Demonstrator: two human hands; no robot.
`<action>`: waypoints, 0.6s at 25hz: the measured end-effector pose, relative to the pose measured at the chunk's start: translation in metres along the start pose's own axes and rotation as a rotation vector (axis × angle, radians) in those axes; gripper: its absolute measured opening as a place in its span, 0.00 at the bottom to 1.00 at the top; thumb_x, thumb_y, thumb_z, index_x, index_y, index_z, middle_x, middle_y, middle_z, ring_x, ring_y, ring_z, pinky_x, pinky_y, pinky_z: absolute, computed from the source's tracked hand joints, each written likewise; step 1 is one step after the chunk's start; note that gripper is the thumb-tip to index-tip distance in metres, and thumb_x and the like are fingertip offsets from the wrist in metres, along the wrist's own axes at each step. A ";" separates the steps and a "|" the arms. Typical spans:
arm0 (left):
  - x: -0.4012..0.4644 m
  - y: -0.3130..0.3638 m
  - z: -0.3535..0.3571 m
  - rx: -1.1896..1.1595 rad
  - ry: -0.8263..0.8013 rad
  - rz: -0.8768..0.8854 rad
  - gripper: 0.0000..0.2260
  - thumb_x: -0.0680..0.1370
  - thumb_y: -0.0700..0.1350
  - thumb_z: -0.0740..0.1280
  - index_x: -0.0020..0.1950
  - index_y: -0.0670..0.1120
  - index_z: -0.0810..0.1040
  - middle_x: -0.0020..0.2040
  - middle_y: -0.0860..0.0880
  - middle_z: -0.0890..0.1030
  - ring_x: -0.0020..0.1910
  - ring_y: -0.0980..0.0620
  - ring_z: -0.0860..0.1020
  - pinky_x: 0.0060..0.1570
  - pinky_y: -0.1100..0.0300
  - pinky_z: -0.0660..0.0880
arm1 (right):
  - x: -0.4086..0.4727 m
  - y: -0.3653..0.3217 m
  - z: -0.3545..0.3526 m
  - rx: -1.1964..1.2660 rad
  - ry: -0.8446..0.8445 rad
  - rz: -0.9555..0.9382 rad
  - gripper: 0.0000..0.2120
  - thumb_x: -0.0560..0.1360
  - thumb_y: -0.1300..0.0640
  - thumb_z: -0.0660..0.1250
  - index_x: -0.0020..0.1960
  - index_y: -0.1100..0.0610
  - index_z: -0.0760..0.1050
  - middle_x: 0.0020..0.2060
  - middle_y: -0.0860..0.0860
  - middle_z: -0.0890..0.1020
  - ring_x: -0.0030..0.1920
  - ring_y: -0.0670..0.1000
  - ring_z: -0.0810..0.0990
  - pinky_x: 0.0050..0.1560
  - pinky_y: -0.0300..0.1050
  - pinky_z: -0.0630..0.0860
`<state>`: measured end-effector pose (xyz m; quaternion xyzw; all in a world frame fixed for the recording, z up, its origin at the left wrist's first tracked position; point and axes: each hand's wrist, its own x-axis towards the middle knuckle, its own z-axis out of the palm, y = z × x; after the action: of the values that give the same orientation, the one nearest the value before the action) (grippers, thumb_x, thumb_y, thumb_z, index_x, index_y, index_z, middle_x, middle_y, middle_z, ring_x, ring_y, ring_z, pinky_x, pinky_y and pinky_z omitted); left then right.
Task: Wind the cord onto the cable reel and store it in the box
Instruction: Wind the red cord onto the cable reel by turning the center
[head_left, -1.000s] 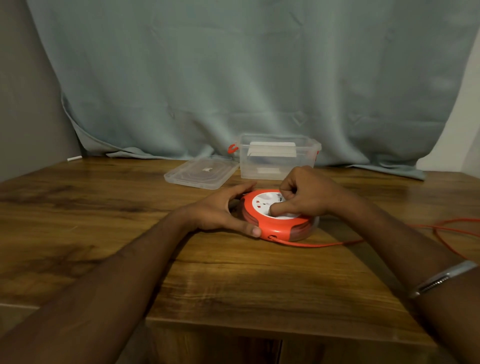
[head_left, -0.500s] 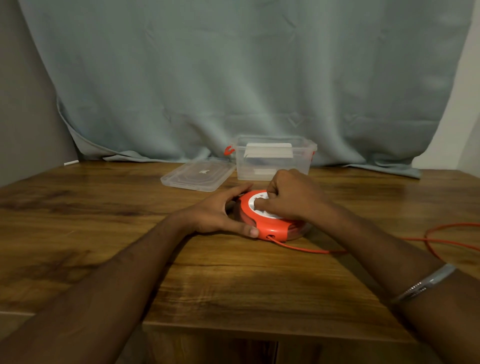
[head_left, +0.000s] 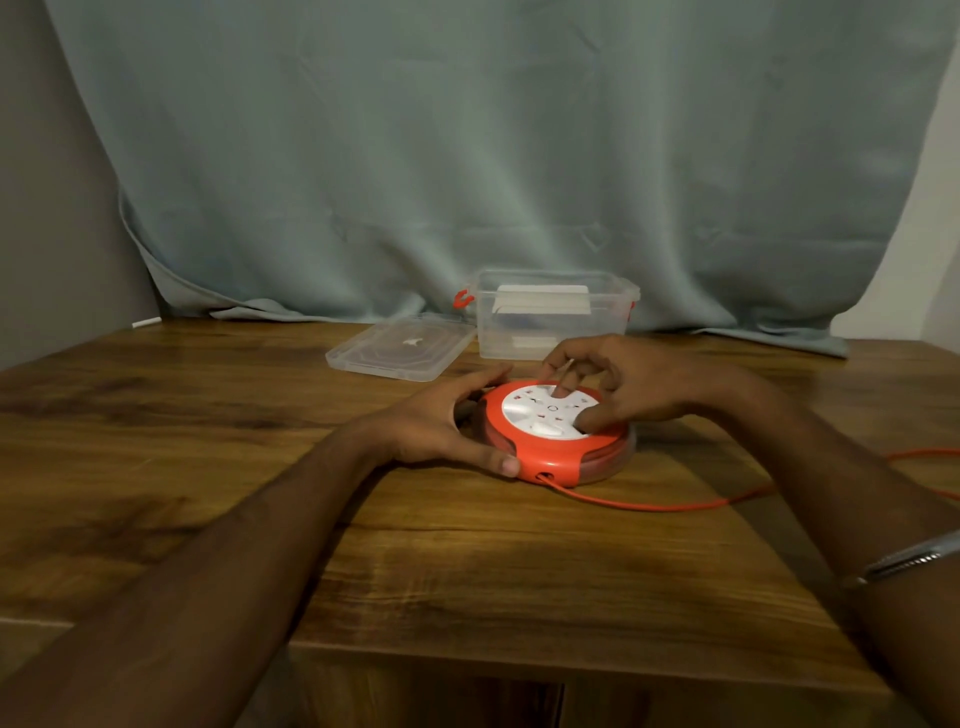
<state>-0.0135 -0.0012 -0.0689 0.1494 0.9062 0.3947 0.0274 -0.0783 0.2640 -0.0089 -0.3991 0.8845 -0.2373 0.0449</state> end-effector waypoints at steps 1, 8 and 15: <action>0.000 0.001 0.000 0.005 0.000 0.004 0.58 0.62 0.59 0.85 0.85 0.60 0.56 0.82 0.58 0.63 0.76 0.58 0.65 0.66 0.67 0.66 | 0.000 0.001 -0.001 0.005 -0.007 -0.003 0.26 0.70 0.63 0.79 0.64 0.46 0.78 0.54 0.45 0.86 0.53 0.49 0.86 0.51 0.50 0.83; -0.002 0.003 0.002 0.010 -0.006 0.007 0.61 0.58 0.63 0.83 0.85 0.62 0.55 0.79 0.63 0.64 0.75 0.61 0.64 0.69 0.66 0.64 | -0.001 -0.004 0.002 -0.017 0.024 0.009 0.16 0.66 0.55 0.84 0.49 0.52 0.81 0.41 0.52 0.86 0.35 0.42 0.79 0.37 0.43 0.75; -0.003 0.005 0.002 0.013 0.014 0.015 0.57 0.63 0.56 0.83 0.86 0.58 0.56 0.80 0.60 0.65 0.75 0.61 0.65 0.63 0.75 0.65 | 0.005 -0.013 0.017 -0.199 0.154 0.045 0.22 0.60 0.36 0.74 0.29 0.54 0.74 0.23 0.45 0.76 0.26 0.43 0.72 0.34 0.47 0.71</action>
<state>-0.0089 0.0024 -0.0673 0.1538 0.9077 0.3902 0.0172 -0.0682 0.2468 -0.0176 -0.3622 0.9133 -0.1771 -0.0577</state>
